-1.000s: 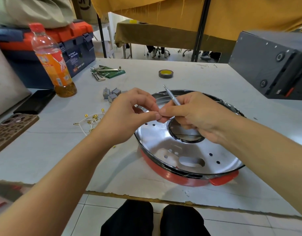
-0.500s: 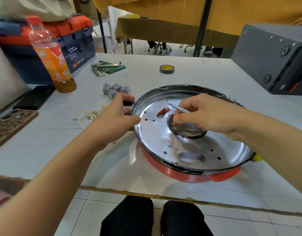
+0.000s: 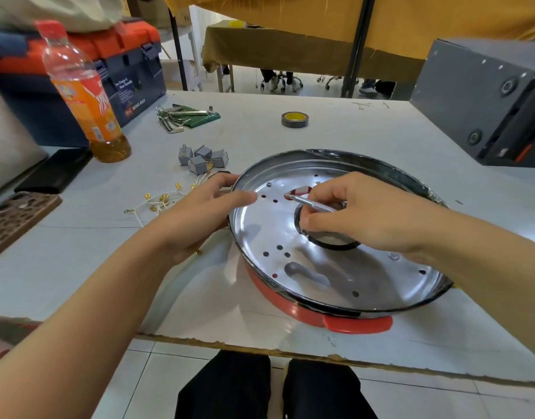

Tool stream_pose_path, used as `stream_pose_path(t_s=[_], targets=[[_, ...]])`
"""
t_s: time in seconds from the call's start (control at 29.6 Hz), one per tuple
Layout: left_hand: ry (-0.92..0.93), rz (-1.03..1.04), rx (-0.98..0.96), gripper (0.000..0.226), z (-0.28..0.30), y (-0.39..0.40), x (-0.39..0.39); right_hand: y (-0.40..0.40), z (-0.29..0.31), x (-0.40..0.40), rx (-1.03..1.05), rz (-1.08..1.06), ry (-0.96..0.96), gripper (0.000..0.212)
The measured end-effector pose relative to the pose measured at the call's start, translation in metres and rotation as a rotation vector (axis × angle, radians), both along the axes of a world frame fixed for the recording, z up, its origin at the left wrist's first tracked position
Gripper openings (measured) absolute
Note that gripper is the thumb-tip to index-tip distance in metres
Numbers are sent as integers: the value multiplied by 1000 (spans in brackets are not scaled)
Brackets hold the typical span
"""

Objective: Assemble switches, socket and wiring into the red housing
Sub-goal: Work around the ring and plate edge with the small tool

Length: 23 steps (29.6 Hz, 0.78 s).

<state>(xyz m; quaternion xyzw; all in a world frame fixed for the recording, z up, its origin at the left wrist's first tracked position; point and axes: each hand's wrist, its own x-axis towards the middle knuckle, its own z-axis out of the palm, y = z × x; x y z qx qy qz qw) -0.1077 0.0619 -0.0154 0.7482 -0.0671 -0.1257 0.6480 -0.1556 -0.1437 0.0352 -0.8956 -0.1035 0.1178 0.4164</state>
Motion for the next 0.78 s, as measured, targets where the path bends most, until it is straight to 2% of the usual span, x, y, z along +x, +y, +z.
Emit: stream_pose_path(t_s=[0.1, 0.27, 0.54, 0.78], targets=[[-12, -60, 23, 30, -2, 5, -5, 3, 1, -1, 21, 24, -12, 13], [-17, 3, -25, 40, -3, 4, -6, 8, 2, -1, 71, 114, 50, 8], [2, 38, -41, 32, -5, -7, -5, 13, -3, 1, 50, 167, 91, 7], [-142, 117, 20, 27, -9, -9, 1, 17, -4, 1, 17, 201, 93, 7]])
